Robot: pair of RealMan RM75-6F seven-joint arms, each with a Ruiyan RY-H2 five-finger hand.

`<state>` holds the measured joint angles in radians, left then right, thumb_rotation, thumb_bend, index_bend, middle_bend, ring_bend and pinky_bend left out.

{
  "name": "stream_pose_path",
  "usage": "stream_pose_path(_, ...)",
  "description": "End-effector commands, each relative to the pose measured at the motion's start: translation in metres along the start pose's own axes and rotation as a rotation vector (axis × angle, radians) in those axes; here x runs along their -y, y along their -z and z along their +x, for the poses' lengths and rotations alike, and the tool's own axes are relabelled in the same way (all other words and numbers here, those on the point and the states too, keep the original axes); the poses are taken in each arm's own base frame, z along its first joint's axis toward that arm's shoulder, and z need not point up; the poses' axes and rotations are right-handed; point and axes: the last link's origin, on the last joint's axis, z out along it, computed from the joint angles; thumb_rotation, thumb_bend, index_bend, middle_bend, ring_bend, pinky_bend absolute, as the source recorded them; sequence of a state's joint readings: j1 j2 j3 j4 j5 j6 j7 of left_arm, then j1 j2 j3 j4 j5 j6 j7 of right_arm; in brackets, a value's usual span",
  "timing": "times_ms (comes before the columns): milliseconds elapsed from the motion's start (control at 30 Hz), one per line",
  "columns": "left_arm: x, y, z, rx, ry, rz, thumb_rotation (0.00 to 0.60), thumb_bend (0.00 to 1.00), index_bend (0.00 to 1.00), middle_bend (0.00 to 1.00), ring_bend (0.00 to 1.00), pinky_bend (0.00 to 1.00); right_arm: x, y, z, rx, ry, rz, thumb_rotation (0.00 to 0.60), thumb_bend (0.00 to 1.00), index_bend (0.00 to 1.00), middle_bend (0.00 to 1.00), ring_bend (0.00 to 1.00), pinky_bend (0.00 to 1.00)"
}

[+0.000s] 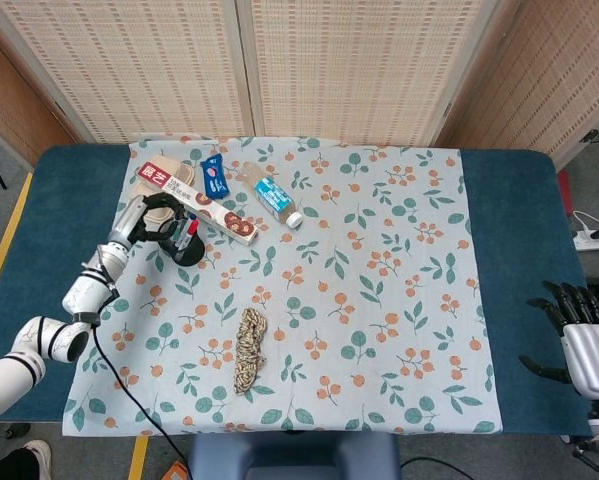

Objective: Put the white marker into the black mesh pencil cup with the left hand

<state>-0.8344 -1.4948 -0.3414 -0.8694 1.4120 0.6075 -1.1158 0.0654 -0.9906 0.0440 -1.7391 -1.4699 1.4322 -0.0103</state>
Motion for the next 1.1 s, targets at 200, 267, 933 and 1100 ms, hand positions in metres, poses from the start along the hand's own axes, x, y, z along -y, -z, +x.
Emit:
stream_pose_path(200,0.005,-0.001,-0.002,0.034,-0.001,0.006,0.6,0.44,0.07,0.0,0.0,0.09,0.0,0.0,0.001,-0.002,-0.002,0.0,0.6,0.0,0.26,0.09,0.04,0.0)
stream_pose_path(267,0.005,-0.001,-0.002,0.036,0.006,0.0,0.6,0.44,0.05,0.0,0.0,0.08,0.0,0.0,0.001,-0.002,-0.002,-0.001,0.6,0.0,0.27,0.09,0.04,0.0)
stream_pose_path(933,0.02,0.218,0.003,-0.421,-1.0,-0.02,0.6,0.42,0.19,0.07,0.0,0.12,0.01,0.004,-0.002,0.032,-0.034,0.08,0.6,0.0,0.28,0.09,0.04,0.0)
stream_pose_path(1100,0.053,0.265,0.01,-0.424,-0.964,0.123,0.6,0.41,0.19,0.06,0.0,0.09,0.013,0.006,-0.002,0.031,-0.035,0.101,0.6,0.0,0.28,0.09,0.04,0.0)
